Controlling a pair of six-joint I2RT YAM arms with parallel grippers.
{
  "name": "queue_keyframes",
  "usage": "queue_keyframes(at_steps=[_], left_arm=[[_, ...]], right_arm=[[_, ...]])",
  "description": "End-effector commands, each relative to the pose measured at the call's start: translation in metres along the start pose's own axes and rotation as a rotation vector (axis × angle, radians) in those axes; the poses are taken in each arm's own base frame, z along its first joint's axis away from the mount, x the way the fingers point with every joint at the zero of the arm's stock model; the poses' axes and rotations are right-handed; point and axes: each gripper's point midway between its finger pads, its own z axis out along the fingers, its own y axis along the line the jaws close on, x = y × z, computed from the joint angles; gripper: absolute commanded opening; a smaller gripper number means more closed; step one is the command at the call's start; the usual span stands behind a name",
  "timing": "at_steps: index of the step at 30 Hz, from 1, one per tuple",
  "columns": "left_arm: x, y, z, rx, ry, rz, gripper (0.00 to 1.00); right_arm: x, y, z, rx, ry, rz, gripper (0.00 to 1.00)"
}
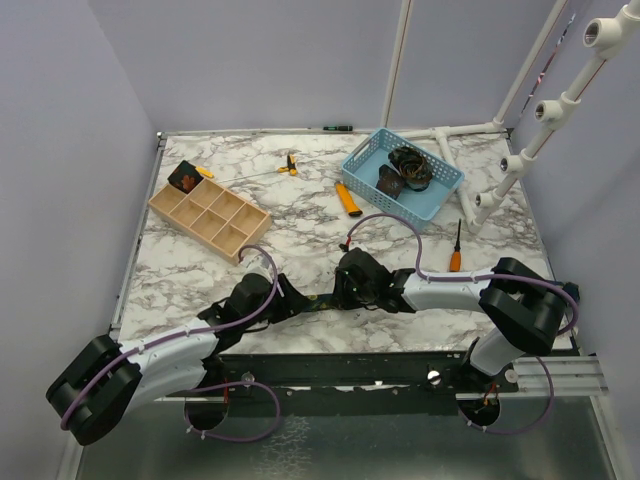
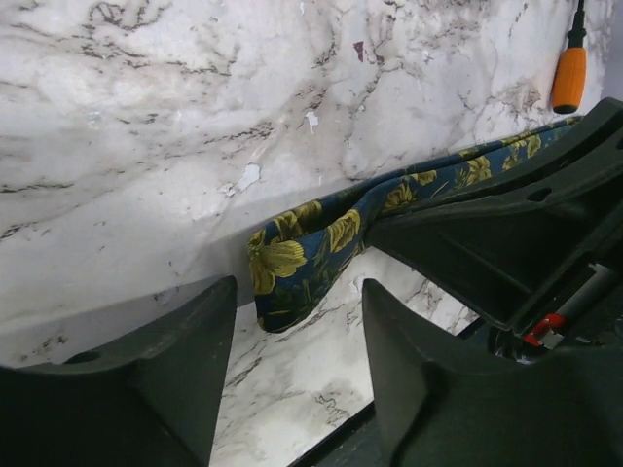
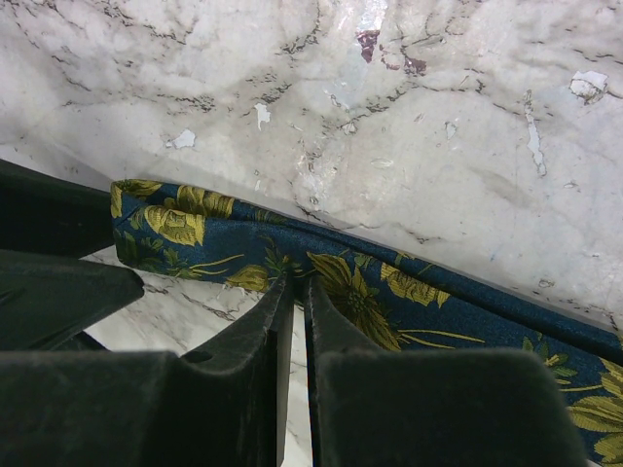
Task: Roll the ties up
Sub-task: Roll the tie at the center of the board.
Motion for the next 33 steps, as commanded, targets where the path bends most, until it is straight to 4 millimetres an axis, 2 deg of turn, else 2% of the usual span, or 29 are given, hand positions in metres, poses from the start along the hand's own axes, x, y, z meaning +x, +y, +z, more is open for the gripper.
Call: queue_keyframes(at_steps=[1, 7, 14, 17, 21, 24, 26, 28, 33], left_arm=[[0.0, 0.012, 0.002, -0.042, -0.005, 0.025, 0.6], [0.002, 0.019, 0.005, -0.062, 0.007, 0.047, 0.58], [0.009, 0.011, 0.009, -0.006, 0.045, 0.051, 0.4], [0.01, 0.008, 0.008, 0.011, 0.051, 0.062, 0.27], [0.009, 0.005, 0.006, 0.019, 0.053, 0.083, 0.0], [0.005, 0.004, 0.005, 0.011, 0.043, 0.098, 0.0], [0.003, 0.004, 0.004, 0.002, 0.034, 0.103, 0.0], [0.0, 0.006, 0.003, -0.011, 0.022, 0.106, 0.0], [-0.005, 0.007, 0.002, -0.029, 0.001, 0.111, 0.0]], right_arm=[[0.038, -0.04, 0.001, 0.128, 0.113, -0.013, 0.13], [0.037, -0.038, 0.001, 0.121, 0.111, -0.011, 0.13], [0.036, -0.037, 0.001, 0.12, 0.112, -0.012, 0.13], [0.036, -0.037, 0.001, 0.119, 0.112, -0.012, 0.13], [0.03, -0.033, -0.001, 0.108, 0.095, -0.01, 0.13], [0.016, -0.027, -0.01, 0.106, 0.045, -0.002, 0.16], [0.007, -0.023, -0.016, 0.109, 0.019, -0.003, 0.25], [-0.002, -0.017, -0.02, 0.102, 0.002, -0.01, 0.29], [-0.013, -0.006, -0.017, 0.097, 0.003, -0.028, 0.26]])
